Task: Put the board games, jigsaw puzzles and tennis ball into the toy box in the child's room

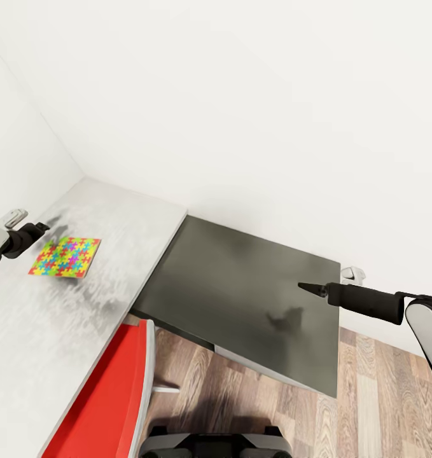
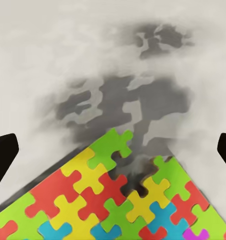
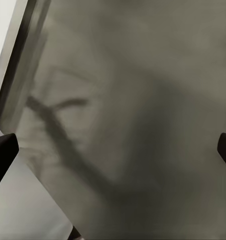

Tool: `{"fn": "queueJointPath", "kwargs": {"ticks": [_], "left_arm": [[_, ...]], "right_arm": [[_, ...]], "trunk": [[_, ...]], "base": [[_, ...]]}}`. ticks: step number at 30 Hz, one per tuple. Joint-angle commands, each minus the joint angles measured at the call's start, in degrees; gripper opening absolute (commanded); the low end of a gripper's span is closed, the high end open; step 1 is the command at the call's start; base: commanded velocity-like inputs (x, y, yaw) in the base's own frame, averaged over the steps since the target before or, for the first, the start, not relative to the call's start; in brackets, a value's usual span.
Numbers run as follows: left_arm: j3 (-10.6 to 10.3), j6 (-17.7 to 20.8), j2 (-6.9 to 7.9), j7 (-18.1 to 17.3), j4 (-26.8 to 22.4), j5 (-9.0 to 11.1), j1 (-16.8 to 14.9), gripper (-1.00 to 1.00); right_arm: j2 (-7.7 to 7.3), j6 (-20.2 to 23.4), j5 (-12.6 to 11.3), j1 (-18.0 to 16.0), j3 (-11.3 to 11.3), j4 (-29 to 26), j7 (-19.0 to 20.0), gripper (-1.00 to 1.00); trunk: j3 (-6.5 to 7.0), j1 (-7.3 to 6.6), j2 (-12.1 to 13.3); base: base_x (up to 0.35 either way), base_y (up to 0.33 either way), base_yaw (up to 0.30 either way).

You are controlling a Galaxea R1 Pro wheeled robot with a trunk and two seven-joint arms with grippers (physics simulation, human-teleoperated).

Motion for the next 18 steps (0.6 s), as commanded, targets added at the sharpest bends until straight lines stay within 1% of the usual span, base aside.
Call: {"fn": "queueJointPath", "kwargs": {"ticks": [1, 13, 18], "left_arm": [[0.09, 0.25, 0.06, 0.44, -0.09, 0.51, 0.07, 1.00], [0.11, 0.14, 0.26, 0.44, 0.09, 0.38, 0.82, 1.00], [0.11, 0.13, 0.29, 0.44, 0.14, 0.37, 1.09, 1.00]], "right_arm": [[0.00, 0.22, 0.51, -0.04, -0.07, -0.01, 0.58, 1.00], [0.01, 0.22, 0.51, -0.06, -0.04, -0.01, 0.51, 1.00], [0.01, 0.22, 0.54, -0.09, -0.06, -0.01, 0.45, 1.00]], "trunk": [[-0.12, 0.03, -0.09], [-0.33, 0.03, -0.09], [-0.39, 0.03, -0.09]], "base": [[0.000, 0.000, 0.000], [0.000, 0.000, 0.001], [0.000, 0.000, 0.089]]}}
